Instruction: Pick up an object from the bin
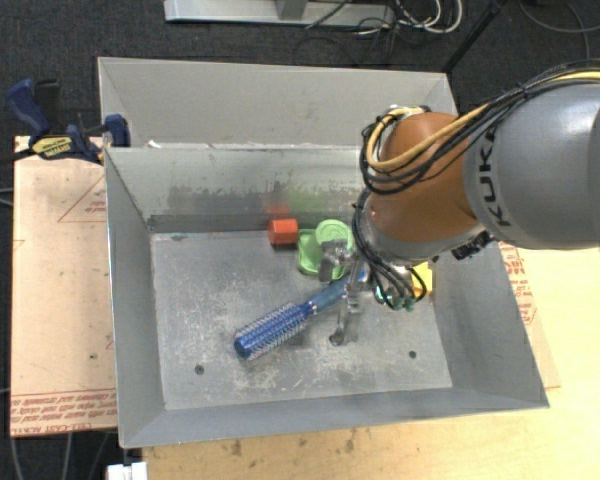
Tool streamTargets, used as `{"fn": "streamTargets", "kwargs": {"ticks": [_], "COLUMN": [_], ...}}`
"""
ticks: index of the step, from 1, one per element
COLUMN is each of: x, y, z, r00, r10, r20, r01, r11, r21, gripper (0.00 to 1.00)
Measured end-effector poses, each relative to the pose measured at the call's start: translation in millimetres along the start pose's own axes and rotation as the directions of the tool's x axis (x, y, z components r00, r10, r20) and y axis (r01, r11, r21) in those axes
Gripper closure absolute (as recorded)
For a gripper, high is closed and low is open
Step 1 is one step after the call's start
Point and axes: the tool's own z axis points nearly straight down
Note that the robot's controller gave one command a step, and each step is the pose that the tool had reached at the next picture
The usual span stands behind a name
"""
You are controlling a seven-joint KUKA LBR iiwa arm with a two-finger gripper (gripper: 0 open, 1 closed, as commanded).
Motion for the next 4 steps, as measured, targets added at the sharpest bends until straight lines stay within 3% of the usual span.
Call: {"fn": "streamTargets", "kwargs": {"ticks": [1, 2, 3, 4], "x": [17.7, -9.2, -10.4, -10.4], "y": [-7.4, 12.8, 11.7, 11.5], "z": [-72.0, 6.2, 2.0, 2.1], "r00": [0.939, 0.909, 0.91, 0.91], "r10": [-0.345, -0.417, -0.415, -0.415], "r20": [0.012, 0.002, 0.007, 0.007], "r01": [0.345, 0.417, 0.415, 0.415], "r11": [0.939, 0.909, 0.91, 0.91], "r21": [0.005, 0.0, 0.003, 0.003], "gripper": [0.0, 0.0, 1.0, 0.0]}}
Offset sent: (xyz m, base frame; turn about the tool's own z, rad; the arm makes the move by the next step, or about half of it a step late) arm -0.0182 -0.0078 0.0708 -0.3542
